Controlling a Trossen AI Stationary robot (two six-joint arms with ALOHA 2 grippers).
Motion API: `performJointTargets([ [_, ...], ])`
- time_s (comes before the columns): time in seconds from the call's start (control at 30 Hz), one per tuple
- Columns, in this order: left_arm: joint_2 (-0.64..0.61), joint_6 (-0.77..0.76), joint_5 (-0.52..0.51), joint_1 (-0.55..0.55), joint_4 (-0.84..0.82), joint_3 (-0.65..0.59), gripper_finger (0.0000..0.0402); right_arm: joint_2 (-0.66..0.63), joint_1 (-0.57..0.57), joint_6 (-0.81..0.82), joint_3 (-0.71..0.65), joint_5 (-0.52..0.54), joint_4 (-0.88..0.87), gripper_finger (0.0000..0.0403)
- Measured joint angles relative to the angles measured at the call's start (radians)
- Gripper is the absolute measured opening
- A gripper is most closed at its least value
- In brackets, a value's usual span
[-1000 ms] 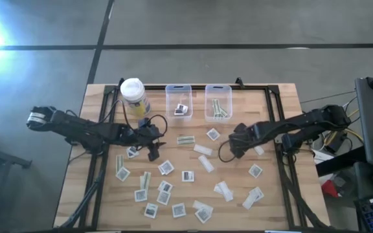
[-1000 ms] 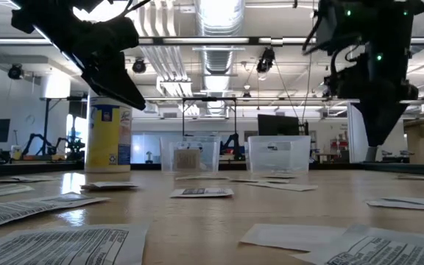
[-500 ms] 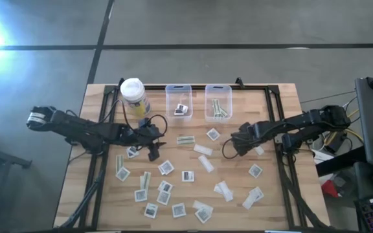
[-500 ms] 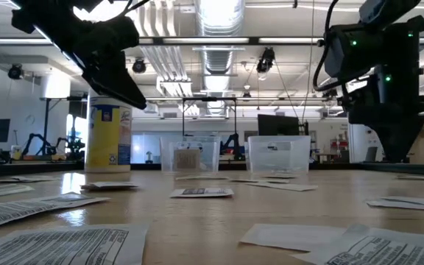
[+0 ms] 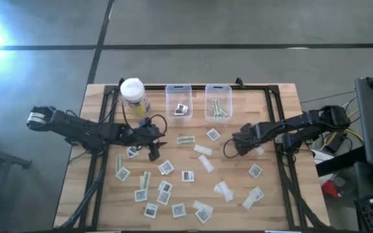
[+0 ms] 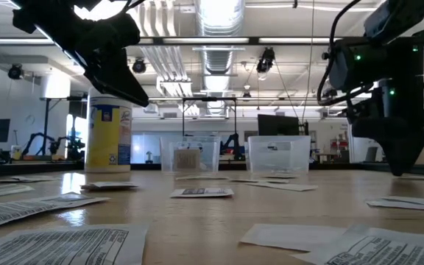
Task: Pick & Place First Aid Supplies
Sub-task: Put the bandage into the right transparent bin
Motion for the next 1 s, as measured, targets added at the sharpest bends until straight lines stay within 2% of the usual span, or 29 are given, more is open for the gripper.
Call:
performJointTargets([
  [0.3,0.0,0.005,0.0,0.0,-0.001,0.0,0.0165,-0.003,-0.042,0.001,-0.051,-0.025,0.074,0.0112],
  [1.0,0.0,0.007,0.0,0.0,-0.001,0.0,0.0165,-0.001,-0.087,-0.039,-0.057,-0.035,0.079,0.0011],
])
